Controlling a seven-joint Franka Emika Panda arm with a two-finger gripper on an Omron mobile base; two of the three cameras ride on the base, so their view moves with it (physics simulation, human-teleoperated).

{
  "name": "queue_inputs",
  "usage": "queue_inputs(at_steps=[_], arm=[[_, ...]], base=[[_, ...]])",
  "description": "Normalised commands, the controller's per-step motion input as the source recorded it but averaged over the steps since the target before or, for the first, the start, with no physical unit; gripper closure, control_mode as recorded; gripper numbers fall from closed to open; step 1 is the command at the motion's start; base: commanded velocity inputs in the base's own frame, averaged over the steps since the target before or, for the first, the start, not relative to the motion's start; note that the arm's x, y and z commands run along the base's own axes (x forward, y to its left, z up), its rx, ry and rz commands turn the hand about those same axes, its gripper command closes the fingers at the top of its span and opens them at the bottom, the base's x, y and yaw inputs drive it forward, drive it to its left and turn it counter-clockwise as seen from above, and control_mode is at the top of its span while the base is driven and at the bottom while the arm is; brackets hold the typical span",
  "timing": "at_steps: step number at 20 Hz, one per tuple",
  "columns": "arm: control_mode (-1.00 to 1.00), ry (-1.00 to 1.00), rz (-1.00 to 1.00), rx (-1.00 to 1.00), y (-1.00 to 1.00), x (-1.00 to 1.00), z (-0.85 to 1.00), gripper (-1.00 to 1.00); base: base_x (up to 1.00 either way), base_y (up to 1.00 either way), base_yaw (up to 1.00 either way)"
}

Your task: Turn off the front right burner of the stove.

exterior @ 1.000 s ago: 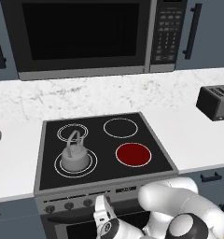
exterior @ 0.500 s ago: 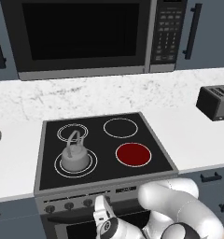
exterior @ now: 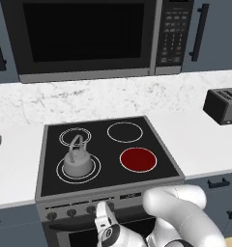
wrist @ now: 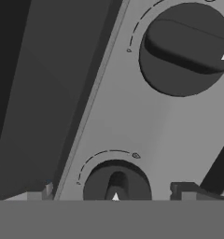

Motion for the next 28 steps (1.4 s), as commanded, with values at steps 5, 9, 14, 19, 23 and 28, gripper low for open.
queue_inputs(at_steps=[5,9,14,19,23,28], arm=[[-1.0,0.0,0.0,0.0,0.0,0.1,0.0,1.0],[-1.0,0.0,-0.01,0.03,-0.01,0.0,0.0,1.0],[-1.0,0.0,-0.15,0.29,-0.15,0.0,0.06,1.0],[-1.0,0.0,-0.3,0.53,-0.35,0.0,0.06,1.0],[-1.0,-0.02,-0.37,0.74,-0.72,0.0,0.01,1.0],[-1.0,-0.07,-0.43,0.83,-0.71,0.0,0.0,1.0]], base=[[0.0,0.0,0.0],[0.0,0.0,0.0],[0.0,0.0,0.0],[0.0,0.0,0.0],[0.0,0.0,0.0],[0.0,0.0,0.0]])
